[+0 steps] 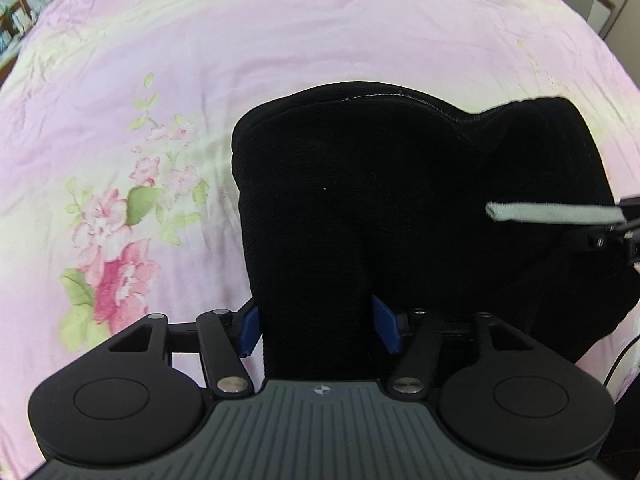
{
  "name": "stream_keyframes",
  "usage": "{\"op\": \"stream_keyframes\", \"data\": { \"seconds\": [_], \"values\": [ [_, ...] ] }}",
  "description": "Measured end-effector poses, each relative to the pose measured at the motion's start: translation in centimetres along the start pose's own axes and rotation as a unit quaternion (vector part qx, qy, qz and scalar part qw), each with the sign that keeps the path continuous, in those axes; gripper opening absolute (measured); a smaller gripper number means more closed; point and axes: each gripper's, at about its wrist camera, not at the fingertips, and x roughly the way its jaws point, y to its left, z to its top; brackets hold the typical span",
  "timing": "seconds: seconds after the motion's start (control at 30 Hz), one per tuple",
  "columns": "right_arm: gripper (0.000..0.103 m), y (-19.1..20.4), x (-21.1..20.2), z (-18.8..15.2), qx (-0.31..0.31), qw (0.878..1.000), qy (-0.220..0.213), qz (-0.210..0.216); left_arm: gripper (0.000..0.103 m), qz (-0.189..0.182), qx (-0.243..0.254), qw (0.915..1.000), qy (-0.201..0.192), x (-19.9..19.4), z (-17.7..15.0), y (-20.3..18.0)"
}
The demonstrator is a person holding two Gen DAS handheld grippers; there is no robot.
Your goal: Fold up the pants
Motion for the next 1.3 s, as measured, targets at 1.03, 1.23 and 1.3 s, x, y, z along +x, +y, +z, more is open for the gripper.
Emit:
{"op": "stream_keyframes", "data": {
  "seconds": [1.03,1.23,1.3],
  "values": [
    [0.098,4.9,-22.0,-14.1,-0.233,0.936,-0.258,-0.053,0.075,0.129,0.011,0.9592,-0.251,-22.7,-11.9,-12.1],
    [0.098,4.8,-22.4,-17.9,-0.226,0.932,-0.279,-0.045,0.077,0.184,0.016,0.9475,-0.261,-20.5,-14.8,-16.0],
    [0.098,5.0,-22.1,-19.2,-0.223,0.931,-0.285,-0.049,0.077,0.182,0.000,0.9489,-0.258,-19.6,-15.6,-16.7]
  ]
}}
